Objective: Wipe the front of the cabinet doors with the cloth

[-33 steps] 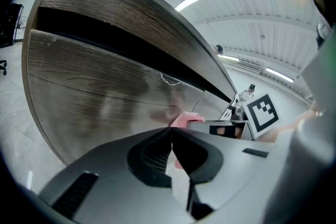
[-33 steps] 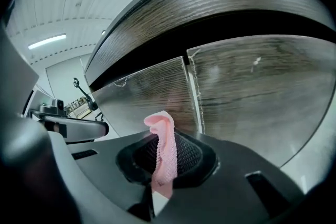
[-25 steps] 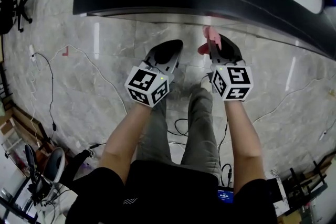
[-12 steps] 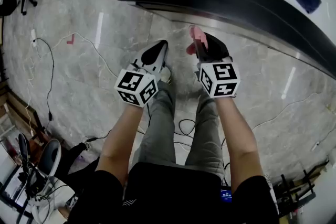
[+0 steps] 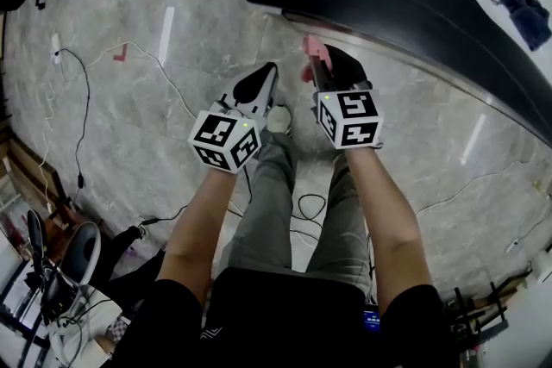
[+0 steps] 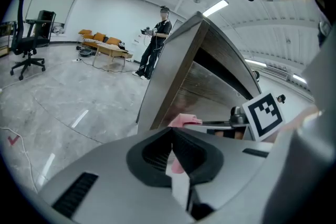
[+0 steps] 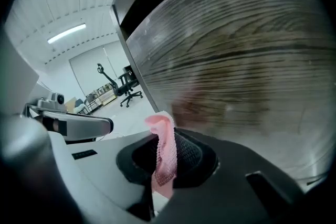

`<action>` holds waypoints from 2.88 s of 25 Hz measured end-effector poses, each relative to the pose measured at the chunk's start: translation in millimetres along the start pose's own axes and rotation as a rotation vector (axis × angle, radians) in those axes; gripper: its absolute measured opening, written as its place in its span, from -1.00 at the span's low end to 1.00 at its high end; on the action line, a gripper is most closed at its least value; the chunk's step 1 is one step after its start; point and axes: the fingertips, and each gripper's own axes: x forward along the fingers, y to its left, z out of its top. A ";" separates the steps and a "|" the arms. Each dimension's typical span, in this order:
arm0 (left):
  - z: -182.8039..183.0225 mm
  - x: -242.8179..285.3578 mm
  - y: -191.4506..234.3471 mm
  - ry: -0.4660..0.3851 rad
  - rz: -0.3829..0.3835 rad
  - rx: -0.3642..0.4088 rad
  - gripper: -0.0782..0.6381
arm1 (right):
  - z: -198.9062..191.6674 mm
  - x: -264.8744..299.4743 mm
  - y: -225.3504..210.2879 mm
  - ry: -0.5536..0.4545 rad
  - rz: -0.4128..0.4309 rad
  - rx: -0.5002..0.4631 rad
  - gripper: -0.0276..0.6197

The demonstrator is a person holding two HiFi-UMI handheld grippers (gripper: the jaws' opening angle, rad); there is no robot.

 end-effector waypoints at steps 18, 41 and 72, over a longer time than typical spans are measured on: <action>-19.0 47.9 -76.7 0.046 -0.095 0.049 -0.76 | -21.9 -65.7 -85.2 -0.003 -0.113 0.028 -0.77; -49.1 115.8 -209.6 0.110 -0.217 0.110 -0.76 | -51.2 -182.2 -218.9 -0.050 -0.284 0.118 -0.77; -31.5 61.9 -279.0 0.024 -0.207 0.042 -0.76 | -17.3 -276.4 -143.8 -0.144 -0.195 0.125 -0.77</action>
